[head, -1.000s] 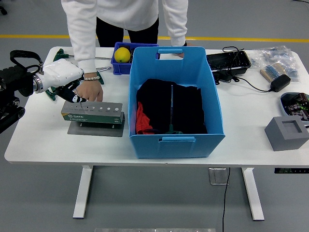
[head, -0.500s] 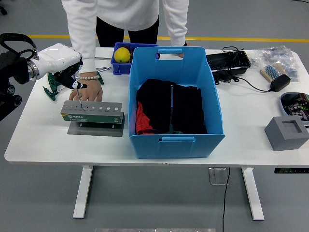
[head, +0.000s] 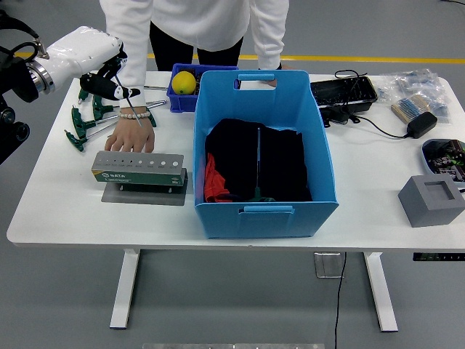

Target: Lift tool from toolbox,place it in box,lift tool from toolbox,place it in box

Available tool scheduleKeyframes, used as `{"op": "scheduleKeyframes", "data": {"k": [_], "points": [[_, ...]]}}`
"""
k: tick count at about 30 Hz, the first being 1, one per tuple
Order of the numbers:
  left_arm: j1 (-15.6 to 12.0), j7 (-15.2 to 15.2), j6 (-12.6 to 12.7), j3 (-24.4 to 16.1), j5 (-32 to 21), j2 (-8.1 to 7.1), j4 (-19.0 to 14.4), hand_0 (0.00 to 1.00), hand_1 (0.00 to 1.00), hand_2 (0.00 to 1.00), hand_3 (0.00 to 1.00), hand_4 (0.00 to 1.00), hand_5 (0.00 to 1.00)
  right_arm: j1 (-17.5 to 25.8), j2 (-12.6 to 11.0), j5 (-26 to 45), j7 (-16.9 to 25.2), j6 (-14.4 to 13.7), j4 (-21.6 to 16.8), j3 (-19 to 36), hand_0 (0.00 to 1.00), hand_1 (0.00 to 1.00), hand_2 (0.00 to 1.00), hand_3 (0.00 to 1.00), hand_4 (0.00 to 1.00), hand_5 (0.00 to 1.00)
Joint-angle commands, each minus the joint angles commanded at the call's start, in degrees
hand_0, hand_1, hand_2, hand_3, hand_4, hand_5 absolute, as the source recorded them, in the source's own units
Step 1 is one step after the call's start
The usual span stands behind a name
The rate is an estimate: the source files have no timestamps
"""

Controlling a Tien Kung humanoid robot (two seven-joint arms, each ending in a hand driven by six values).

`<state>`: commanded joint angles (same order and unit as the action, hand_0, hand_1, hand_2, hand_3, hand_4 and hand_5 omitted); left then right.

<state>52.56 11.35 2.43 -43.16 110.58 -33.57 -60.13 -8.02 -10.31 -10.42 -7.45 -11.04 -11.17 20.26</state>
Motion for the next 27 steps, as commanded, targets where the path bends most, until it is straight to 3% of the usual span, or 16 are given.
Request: {"op": "scheduleKeyframes", "data": {"k": [6, 10, 14, 19, 20, 27], "points": [[-2.92, -0.90, 1.02, -10.05, -1.71, 3.24, -4.21, 0.099, 0.004, 0.059, 0.066, 0.803, 0.483, -0.12, -0.01, -0.35, -0.04, 0.01, -0.02, 0.29, 0.654, 0.631, 0.705, 0.563, 0.773, 0.674], [-3.88, -1.47, 1.79, -13.52, -2.41, 6.22, -6.45, 0.101, 0.006, 0.059, 0.065, 0.801, 0.488, -0.22, 0.00, -0.69, -0.11, -0.01, -0.08, 0.56, 0.654, 0.632, 0.705, 0.563, 0.772, 0.674], [-3.93, -1.48, 2.40, -13.15, -2.75, 9.92, -6.40, 0.102, 0.006, 0.058, 0.064, 0.799, 0.495, -0.34, 0.00, -1.37, -0.25, -0.01, -0.16, 0.97, 0.654, 0.631, 0.706, 0.562, 0.773, 0.674], [-3.78, -1.19, 3.72, -10.90, -3.68, 15.43, -3.51, 0.102, 0.006, 0.058, 0.064, 0.799, 0.495, -0.52, -0.05, -1.85, -0.35, 0.07, -0.21, 1.10, 0.654, 0.631, 0.706, 0.562, 0.773, 0.674], [-3.74, -1.16, 3.86, -10.63, -3.70, 15.94, -3.19, 0.104, 0.008, 0.060, 0.065, 0.789, 0.506, -0.53, -0.05, -1.93, -0.36, 0.07, -0.21, 1.12, 0.654, 0.632, 0.706, 0.562, 0.773, 0.674], [-1.97, -0.22, 6.27, -4.63, -7.27, 23.05, 4.20, 0.120, 0.026, 0.079, 0.093, 0.783, 0.507, -0.82, -0.30, -2.99, -0.54, 0.27, -0.22, 1.40, 0.654, 0.632, 0.705, 0.563, 0.773, 0.674]]}}
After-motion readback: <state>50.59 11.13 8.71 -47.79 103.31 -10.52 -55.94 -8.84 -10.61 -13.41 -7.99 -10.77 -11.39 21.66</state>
